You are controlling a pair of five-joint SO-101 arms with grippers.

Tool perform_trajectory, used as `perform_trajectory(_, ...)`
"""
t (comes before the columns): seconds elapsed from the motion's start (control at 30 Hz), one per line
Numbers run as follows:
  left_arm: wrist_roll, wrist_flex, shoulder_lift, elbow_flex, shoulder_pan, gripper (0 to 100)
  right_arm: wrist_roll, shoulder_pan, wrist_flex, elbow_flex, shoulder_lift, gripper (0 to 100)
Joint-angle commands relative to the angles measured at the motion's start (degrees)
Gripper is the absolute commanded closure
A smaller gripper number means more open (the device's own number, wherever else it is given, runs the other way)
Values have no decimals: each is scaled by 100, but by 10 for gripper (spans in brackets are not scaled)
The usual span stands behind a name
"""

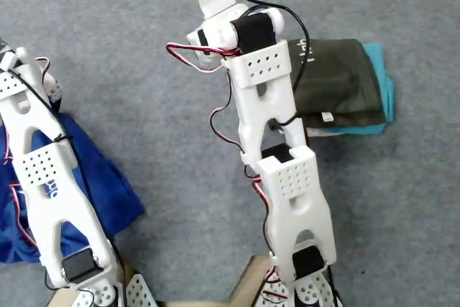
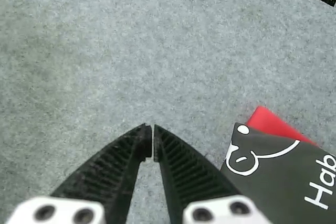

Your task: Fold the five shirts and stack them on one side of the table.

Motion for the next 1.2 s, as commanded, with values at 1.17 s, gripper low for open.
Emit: perform_trajectory(1.17, -2752, 62, -10171, 5015, 1095, 971, 53, 1398, 9, 4, -1200, 984)
